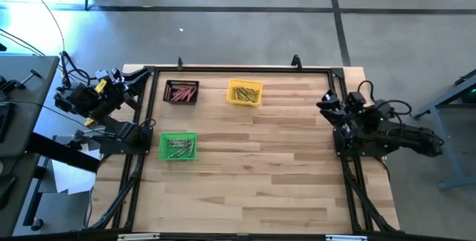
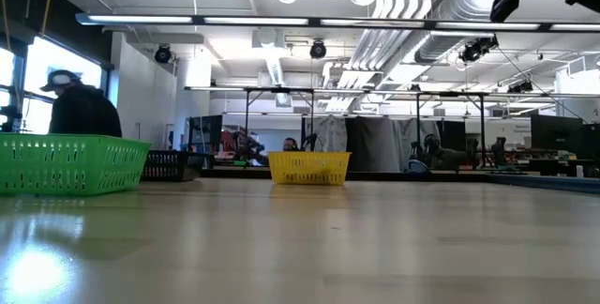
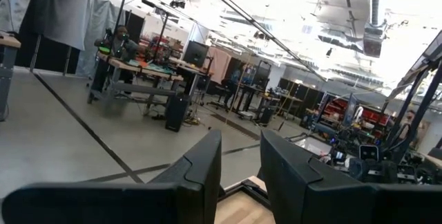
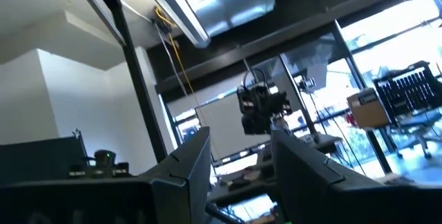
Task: Sort crayons
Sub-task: Return to Home Position
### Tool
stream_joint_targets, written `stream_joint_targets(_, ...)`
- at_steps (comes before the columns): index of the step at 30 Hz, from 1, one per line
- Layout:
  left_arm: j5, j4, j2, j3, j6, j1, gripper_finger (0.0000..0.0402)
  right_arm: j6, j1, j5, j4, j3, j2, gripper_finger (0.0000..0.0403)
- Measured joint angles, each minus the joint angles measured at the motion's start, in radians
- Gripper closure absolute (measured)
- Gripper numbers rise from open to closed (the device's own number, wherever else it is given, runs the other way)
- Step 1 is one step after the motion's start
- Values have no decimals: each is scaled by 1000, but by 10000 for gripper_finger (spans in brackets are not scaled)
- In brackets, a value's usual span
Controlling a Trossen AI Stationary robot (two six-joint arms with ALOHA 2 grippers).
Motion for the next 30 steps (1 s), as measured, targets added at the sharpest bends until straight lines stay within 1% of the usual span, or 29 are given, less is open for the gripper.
stream_joint_targets(9, 0, 0, 0, 0, 0, 0, 314, 0, 0, 0, -46, 0, -105, 265)
stream_joint_targets(16, 0, 0, 0, 0, -1, 0, 314, 0, -2, 0, -57, 0, -145, 265)
stream_joint_targets(22, 0, 0, 0, 0, 0, 0, 314, 0, -2, 0, -71, 0, -149, 265)
stream_joint_targets(30, 0, -11, 0, 0, -1, 0, 314, 0, -8, 0, -136, 0, -148, 265)
